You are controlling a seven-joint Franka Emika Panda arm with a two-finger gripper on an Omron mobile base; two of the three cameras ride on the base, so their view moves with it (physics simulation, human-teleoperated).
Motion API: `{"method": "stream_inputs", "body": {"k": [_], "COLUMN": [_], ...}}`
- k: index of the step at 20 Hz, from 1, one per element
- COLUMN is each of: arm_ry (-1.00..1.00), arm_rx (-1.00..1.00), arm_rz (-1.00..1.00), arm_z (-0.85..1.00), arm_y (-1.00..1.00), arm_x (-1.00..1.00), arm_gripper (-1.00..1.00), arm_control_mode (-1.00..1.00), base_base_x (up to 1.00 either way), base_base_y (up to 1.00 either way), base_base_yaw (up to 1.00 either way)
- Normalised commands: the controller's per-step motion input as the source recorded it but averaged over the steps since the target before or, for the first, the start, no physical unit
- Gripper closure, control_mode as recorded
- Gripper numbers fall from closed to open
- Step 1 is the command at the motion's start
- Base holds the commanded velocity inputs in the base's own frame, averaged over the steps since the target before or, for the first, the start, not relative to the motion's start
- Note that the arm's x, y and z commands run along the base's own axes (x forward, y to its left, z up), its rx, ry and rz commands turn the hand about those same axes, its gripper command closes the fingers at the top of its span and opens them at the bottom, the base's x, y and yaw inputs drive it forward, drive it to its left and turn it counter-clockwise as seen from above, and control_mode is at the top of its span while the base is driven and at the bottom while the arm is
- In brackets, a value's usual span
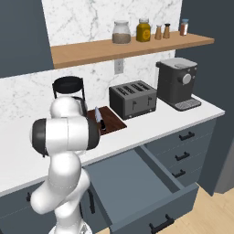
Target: Pick up the knife from the drawer and place it on the cutting board. Then place the meat from the plate to the cutting board.
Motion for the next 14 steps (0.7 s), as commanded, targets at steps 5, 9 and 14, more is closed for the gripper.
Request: {"method": "stream_inputs", "body": {"k": [5,9,14], "arm_ry": [0.05,0.01,0.05], "arm_rx": [0.0,-0.01,-0.03], "arm_rz": [-0.01,-0.02,-0.03], "arm_z": [-0.03,0.0,0.0], "arm_y": [0.06,0.17,0.33], "arm_x": [0.04,0.03,0.11], "arm_gripper": [-1.0,-1.0,-1.0], "arm_control_mode": [-1.0,-1.0,-1.0], "base_base_x": [0.0,0.0,0.0], "base_base_y": [0.0,0.0,0.0], "base_base_yaw": [0.0,0.0,0.0]}}
